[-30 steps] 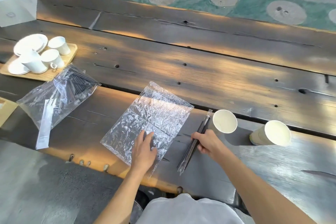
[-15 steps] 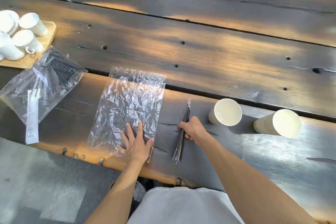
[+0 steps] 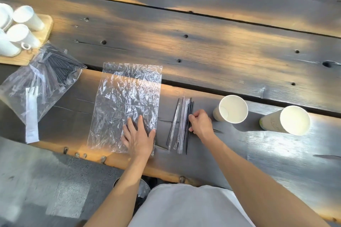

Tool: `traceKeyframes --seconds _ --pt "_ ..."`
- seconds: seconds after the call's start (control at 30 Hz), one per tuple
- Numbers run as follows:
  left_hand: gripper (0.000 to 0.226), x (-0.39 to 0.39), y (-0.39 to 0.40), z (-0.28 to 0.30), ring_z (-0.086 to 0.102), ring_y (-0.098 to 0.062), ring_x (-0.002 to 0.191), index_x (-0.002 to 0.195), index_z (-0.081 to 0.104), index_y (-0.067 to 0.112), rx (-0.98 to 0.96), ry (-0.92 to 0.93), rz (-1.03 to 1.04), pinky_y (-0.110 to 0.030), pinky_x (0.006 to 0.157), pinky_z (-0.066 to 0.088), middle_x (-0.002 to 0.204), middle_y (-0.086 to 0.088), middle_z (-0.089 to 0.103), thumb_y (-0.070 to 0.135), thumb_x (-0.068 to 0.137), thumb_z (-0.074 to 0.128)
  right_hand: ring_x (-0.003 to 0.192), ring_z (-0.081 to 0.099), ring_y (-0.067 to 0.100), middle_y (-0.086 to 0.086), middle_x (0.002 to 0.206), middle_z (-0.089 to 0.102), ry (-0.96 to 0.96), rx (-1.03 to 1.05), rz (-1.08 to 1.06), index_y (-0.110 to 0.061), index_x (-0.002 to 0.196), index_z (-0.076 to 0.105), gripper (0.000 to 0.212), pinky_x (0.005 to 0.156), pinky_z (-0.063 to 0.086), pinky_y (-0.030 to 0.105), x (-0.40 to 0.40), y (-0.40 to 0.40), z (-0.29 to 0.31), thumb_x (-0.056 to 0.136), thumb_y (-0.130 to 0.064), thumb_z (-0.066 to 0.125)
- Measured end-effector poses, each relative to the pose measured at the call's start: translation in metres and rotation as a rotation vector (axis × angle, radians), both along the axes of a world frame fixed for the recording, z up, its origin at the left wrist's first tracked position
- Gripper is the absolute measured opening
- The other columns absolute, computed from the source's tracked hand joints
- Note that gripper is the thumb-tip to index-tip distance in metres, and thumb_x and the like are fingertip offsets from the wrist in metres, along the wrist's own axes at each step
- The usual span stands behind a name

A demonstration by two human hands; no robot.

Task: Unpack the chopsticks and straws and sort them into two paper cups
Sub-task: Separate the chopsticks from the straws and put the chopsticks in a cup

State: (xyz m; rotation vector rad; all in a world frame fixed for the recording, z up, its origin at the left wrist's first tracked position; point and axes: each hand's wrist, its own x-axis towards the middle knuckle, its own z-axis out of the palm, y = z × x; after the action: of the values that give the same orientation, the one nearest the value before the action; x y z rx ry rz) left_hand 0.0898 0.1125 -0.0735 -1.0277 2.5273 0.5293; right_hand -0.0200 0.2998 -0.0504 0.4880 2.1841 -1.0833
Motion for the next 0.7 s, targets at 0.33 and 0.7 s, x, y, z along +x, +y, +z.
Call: traceKeyframes --seconds 0.33,0.7 --pt "0.019 -0.028 0.045 0.012 0.054 -0.017 0.105 0.115 0.059 0.014 0.223 0.232 -0.05 -0.028 0.083 0.042 0.11 0.002 0.055 0.017 0.097 0.061 0.066 0.059 0.035 0.01 0.07 0.062 0.067 0.049 -0.207 -0.017 0.075 0.045 0.025 0.063 0.055 0.047 0.077 0.063 -0.019 0.088 -0.039 0.044" --pt "0.007 -0.045 0.049 0.013 0.052 -0.021 0.074 0.091 0.049 0.008 0.2 0.115 -0.14 -0.038 0.061 0.049 0.088 -0.005 0.053 0.001 0.089 0.05 0.086 0.059 0.033 0.008 0.086 0.066 0.14 0.185 -0.189 -0.013 0.087 0.053 0.009 0.071 0.04 0.035 0.068 0.086 -0.018 0.094 -0.017 0.051"
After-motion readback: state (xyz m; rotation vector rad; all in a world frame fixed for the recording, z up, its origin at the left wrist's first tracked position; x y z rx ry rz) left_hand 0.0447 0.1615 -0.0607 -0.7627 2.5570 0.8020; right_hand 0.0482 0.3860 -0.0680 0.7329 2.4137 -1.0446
